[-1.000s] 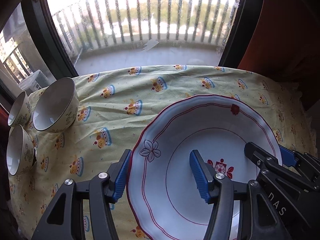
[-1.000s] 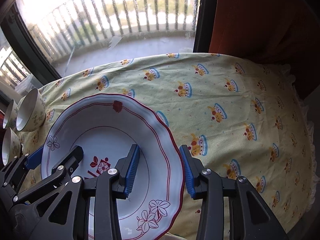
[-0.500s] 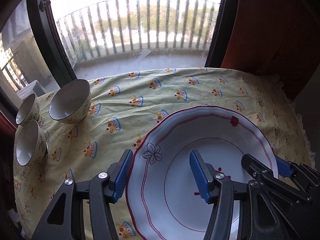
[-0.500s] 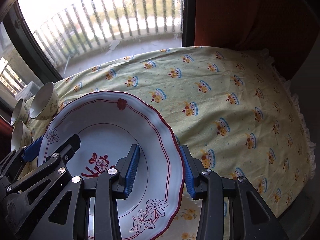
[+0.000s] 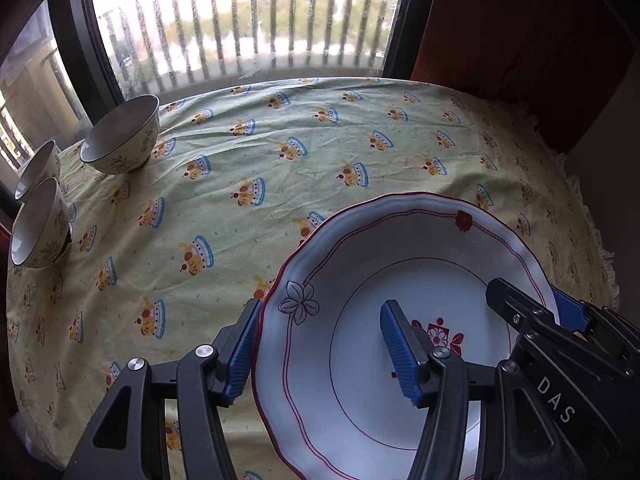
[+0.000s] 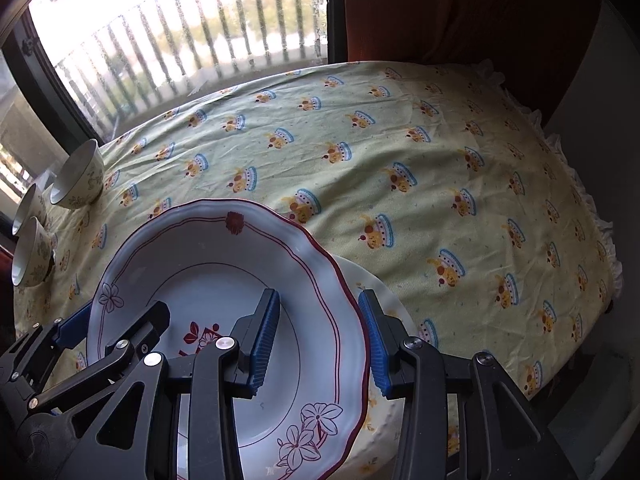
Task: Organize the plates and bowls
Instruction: 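Lift the red-rimmed plate with both grippers and carry it over the plate stack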
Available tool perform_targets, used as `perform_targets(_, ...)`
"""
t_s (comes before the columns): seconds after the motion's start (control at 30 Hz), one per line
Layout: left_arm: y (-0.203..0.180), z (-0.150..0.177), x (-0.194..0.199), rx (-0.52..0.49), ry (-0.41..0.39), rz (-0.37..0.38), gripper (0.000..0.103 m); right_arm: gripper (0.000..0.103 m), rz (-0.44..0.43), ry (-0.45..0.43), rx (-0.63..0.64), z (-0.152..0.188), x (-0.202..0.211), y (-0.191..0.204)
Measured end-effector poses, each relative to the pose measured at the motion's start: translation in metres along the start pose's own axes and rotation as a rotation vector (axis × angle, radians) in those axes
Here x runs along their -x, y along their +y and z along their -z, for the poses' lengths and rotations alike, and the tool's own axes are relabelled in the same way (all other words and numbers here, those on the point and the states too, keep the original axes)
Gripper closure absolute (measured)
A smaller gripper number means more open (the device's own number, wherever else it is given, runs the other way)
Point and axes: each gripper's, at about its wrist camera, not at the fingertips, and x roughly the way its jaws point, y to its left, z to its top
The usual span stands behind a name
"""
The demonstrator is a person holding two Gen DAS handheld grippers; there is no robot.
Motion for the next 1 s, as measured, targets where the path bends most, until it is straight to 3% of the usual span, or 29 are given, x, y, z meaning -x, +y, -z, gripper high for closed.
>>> perform_targets(0.33,-0.026,0.024,-0.018,0.061,0.066,-0.039,0.043,0.058,-0.047,0.047,0.092,0.002,-0.019,-0.023)
perform_targets(0.73,-0.05,0.032,-0.029,0.114,0.054,-0.1,0.041,0.058,-0.098,0.086,0.15,0.004,-0.04,-0.047)
perform_targets(1.0,-0.058,0.042,-0.036,0.175,0.085,-0.091,0.04,0.058,-0.12,0.092,0.185,0.001,-0.043,-0.057)
